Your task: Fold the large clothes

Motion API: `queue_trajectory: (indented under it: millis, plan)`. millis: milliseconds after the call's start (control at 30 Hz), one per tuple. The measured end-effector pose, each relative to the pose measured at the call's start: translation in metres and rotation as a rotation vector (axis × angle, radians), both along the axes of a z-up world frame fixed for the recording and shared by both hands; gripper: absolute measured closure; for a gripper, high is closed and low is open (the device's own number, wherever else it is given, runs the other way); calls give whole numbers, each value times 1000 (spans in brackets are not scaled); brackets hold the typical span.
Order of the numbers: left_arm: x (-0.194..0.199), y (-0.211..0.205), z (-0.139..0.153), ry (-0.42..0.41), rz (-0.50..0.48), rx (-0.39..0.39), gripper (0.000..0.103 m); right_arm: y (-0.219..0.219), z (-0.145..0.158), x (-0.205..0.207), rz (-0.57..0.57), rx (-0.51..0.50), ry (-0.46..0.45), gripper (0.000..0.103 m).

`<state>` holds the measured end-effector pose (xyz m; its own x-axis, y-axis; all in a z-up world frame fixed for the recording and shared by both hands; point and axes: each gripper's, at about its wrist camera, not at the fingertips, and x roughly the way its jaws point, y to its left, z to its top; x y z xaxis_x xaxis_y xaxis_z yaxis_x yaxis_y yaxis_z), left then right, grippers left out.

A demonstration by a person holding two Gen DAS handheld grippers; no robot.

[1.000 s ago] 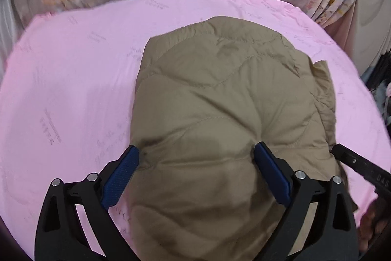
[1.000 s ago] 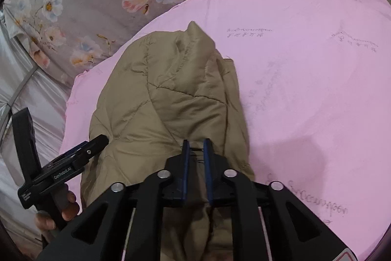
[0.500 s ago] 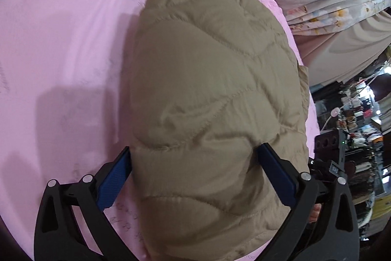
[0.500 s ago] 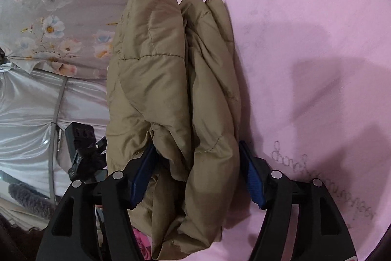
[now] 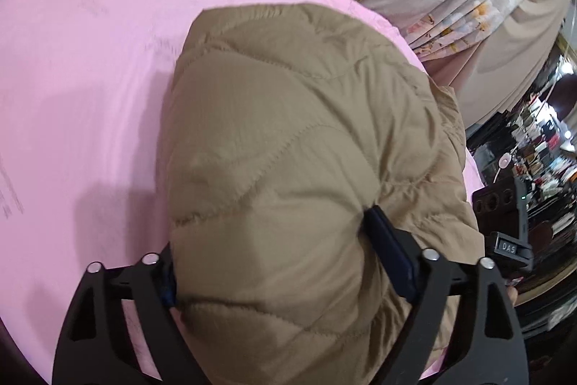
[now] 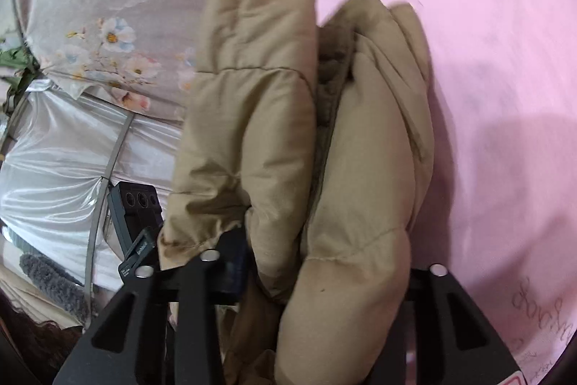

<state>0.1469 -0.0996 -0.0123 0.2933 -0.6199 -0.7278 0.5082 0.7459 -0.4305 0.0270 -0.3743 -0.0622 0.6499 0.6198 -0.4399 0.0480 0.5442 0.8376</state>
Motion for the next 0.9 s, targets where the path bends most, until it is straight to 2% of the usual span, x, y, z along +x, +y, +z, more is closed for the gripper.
queue_trajectory:
  millis: [167, 233, 367, 500, 600, 700, 833, 900]
  plan:
    - [22, 7, 31, -153, -5, 11, 32, 20, 49, 34, -1, -178, -132, 76]
    - [37, 14, 46, -224, 14, 14, 32, 25, 61, 53, 4, -207, -171, 76]
    - [74, 28, 64, -300, 56, -10, 33, 34, 73, 104, 14, -238, -227, 76]
    - [119, 42, 72, -369, 95, 21, 33, 51, 75, 163, 19, -280, -249, 76]
    - [150, 57, 71, -381, 117, 35, 33, 61, 67, 200, 19, -292, -245, 76]
    - [183, 70, 59, -360, 136, 39, 33, 75, 56, 231, 22, -308, -225, 75]
    - [219, 83, 23, -294, 165, 51, 32, 85, 31, 262, 10, -337, -174, 71]
    - [228, 91, 11, -271, 185, 4, 29, 83, 20, 270, 4, -320, -164, 68]
